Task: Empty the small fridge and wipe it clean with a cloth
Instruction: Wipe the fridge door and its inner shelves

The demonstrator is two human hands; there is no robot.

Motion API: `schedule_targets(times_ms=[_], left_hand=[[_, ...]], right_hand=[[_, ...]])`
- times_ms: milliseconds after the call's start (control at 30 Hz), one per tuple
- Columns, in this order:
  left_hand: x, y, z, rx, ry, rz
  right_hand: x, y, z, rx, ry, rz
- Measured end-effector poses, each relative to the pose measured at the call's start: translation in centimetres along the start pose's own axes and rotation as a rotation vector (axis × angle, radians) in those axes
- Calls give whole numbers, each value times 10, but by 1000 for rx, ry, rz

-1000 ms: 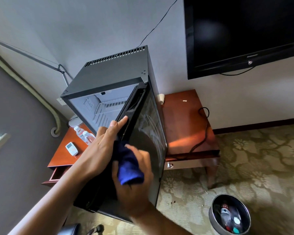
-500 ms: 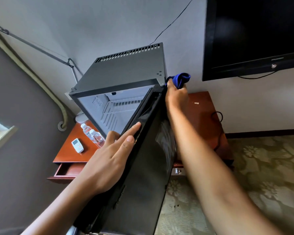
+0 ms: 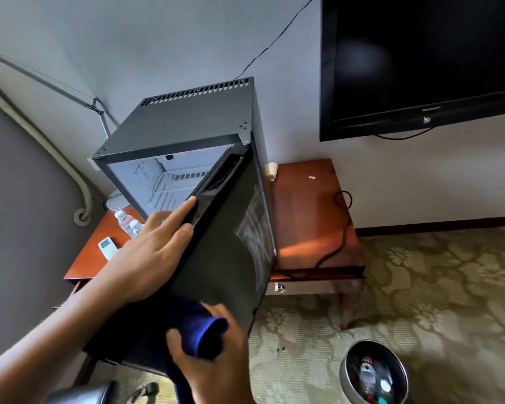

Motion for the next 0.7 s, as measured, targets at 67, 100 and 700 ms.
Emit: schedule_targets(times_ms=[67, 100, 700], left_hand=[[-5, -3, -2, 5, 14, -148], [-10, -4, -8, 5, 26, -225], [-22, 0, -121, 116, 217, -417]], right_hand=[[-8, -19, 2, 37, 85, -8], [-14, -27, 2, 18, 161, -60], [-100, 18, -158, -370, 330, 28]])
Point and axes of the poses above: each hand's wrist, its own z-axis away from the middle knuckle, its own y-axis out of the palm, x = y × z, the point moved 2 cm from there along -z, towards the middle knuckle, and after that the axes turned 11 degrees about y, right-handed, at the moved point
